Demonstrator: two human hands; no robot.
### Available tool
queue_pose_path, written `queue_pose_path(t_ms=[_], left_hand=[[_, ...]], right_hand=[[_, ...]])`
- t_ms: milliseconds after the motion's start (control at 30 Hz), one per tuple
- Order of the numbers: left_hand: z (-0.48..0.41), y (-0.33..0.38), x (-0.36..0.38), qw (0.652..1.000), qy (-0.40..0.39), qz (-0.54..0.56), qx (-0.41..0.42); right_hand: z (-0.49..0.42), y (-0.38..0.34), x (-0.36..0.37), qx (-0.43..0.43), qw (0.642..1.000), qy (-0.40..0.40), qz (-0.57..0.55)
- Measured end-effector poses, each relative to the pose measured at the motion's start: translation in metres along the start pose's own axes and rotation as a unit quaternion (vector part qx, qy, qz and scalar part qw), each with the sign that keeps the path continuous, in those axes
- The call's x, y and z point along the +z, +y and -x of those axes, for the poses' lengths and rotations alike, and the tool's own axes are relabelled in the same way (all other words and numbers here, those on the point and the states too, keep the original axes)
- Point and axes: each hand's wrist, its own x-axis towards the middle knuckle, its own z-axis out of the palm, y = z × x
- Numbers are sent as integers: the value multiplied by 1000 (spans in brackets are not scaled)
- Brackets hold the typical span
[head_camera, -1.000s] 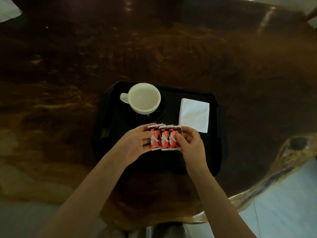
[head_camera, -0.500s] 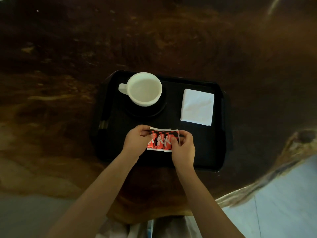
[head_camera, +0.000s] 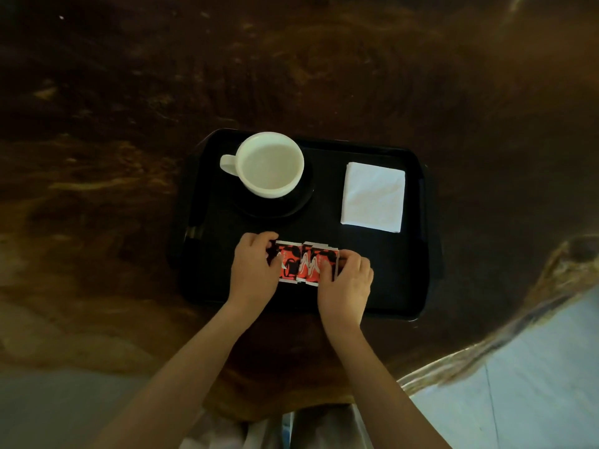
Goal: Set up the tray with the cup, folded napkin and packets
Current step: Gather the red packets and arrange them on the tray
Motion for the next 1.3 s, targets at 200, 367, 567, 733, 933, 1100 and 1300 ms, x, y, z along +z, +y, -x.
queue_pose_path(t_ms=[200,367,567,733,933,1100,1300], left_hand=[[7,-4,1,966,-87,-156,187],[3,-6,-3,953,-116,-196,198],[2,-7,-2,939,-119,-240,213],[2,-6,-3,939,-119,-243,214],[1,-5,-1,937,-124,-243,219],[-2,-3,0,925,-130,-268,236],[-8,-1,-2,923,-149,-264,238]], right_hand=[[-5,9,-6,-29,998,17,50],[-9,18,-12,-211,967,-66,127],[-18,35,-15,-236,954,-61,176],[-20,38,-13,-247,951,-45,182],[-21,41,-12,-259,947,-36,187],[-23,43,-13,-269,944,-48,186],[-24,44,-12,-284,939,-54,186]])
